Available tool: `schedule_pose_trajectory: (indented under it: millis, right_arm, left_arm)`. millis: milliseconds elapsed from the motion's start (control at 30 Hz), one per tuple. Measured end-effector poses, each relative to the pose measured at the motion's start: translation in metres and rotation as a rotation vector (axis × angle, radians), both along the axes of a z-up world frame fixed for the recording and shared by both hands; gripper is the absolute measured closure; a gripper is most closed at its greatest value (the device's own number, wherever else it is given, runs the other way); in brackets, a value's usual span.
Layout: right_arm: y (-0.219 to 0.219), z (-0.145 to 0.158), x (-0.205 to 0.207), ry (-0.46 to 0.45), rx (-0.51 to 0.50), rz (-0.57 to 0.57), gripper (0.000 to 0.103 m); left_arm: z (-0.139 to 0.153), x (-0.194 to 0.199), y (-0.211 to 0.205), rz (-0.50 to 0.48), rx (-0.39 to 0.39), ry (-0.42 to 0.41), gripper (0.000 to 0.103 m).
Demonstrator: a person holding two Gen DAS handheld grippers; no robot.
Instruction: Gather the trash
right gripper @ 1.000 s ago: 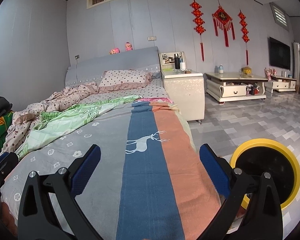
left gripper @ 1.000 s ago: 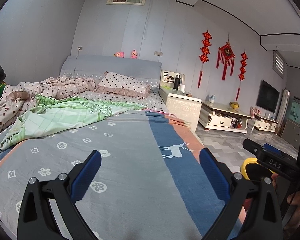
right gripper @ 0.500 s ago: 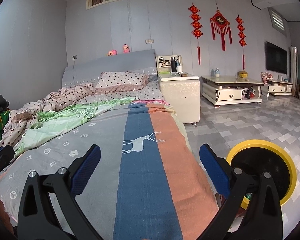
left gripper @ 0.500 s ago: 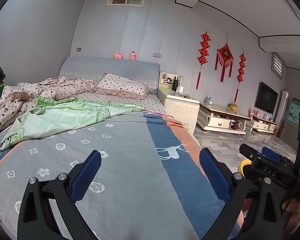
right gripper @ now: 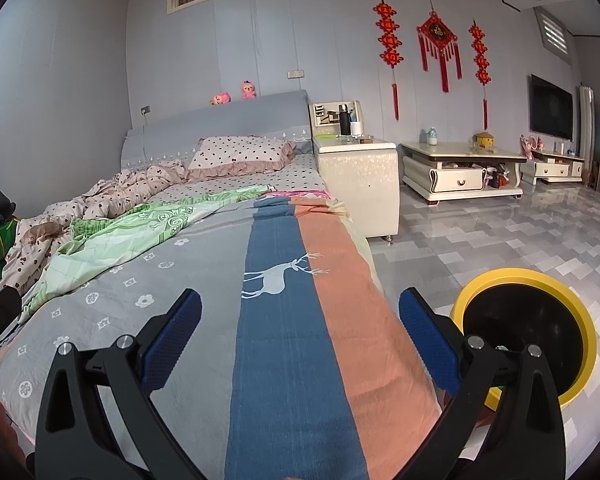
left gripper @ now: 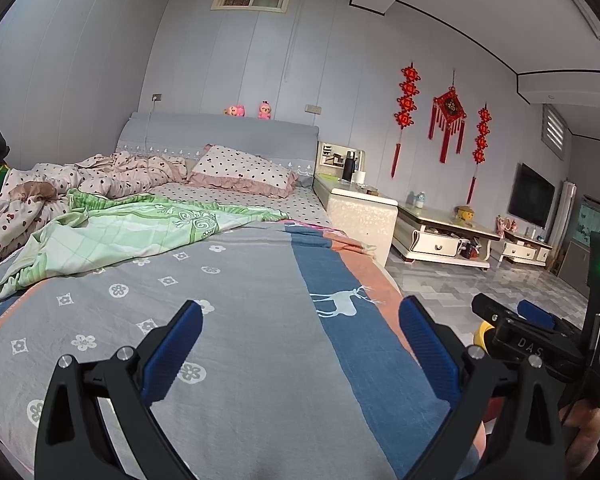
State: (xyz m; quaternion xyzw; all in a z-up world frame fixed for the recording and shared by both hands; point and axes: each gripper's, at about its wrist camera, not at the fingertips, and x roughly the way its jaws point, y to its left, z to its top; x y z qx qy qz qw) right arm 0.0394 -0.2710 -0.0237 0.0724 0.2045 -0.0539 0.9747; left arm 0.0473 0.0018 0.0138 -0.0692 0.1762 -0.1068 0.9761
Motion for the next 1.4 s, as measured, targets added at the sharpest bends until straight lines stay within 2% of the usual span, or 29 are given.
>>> schedule_pose_trajectory:
  millis: [1400]
  right_arm:
    - [0.000, -0.015, 0.011, 0.043, 0.031, -0.010, 0.008]
  left_arm:
    - [-0.006, 0.000, 0.000, -0.008, -0.002, 0.013, 0.008]
